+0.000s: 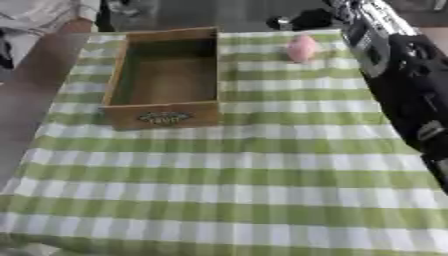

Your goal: Pick up objects on the table and place them in the box.

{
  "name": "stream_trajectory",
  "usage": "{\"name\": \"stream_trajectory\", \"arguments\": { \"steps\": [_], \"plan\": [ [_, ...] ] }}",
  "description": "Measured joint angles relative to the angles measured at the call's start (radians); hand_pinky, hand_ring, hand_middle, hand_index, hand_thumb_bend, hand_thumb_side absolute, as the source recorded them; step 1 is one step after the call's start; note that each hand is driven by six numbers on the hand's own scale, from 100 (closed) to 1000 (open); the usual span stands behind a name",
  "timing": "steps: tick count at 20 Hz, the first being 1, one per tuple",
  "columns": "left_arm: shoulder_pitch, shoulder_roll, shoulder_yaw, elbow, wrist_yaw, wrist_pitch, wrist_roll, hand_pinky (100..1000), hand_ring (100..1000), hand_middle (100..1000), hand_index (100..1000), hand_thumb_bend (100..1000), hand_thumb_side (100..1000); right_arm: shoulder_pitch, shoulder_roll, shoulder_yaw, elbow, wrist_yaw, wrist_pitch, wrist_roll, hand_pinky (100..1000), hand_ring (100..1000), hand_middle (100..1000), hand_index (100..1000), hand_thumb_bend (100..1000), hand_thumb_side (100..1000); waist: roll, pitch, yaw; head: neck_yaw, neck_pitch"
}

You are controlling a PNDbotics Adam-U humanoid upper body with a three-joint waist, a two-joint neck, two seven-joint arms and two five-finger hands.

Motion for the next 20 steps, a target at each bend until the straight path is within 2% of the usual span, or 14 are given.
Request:
{"name": "stream_trajectory", "arguments": {
  "steps": [1,3,9,17,20],
  "plan": [
    [0.0,0.0,0.0,0.0,0.0,0.0,0.0,539,480,566,851,100,864,0.0,0.0,-0.001,0.005,0.0,-0.011,0.021,871,941,838,1000,948,429,0.0,0.0,0.0,0.0,0.0],
    [0.001,0.0,0.0,0.0,0.0,0.0,0.0,539,479,566,851,100,865,-0.005,0.0,-0.01,0.015,0.0,-0.031,0.07,877,946,840,1000,993,370,0.0,0.0,0.0,0.0,0.0],
    [0.002,0.0,0.002,0.0,0.0,0.003,-0.003,539,479,565,851,100,867,-0.032,0.003,-0.051,0.045,0.018,-0.052,0.171,880,945,839,1000,1000,382,0.0,0.0,0.002,-0.004,0.0],
    [0.002,-0.001,0.004,0.0,0.0,0.003,-0.007,539,477,565,851,100,869,-0.05,0.021,-0.09,0.09,0.06,-0.018,0.19,878,942,836,1000,924,309,0.002,0.011,0.002,-0.021,-0.001],
    [0.002,-0.006,0.005,0.0,-0.001,0.001,-0.009,540,476,564,852,100,870,-0.055,0.029,-0.098,0.109,0.071,-0.005,0.184,876,942,839,1000,841,289,0.004,0.016,0.002,-0.027,-0.009]
  ]
}}
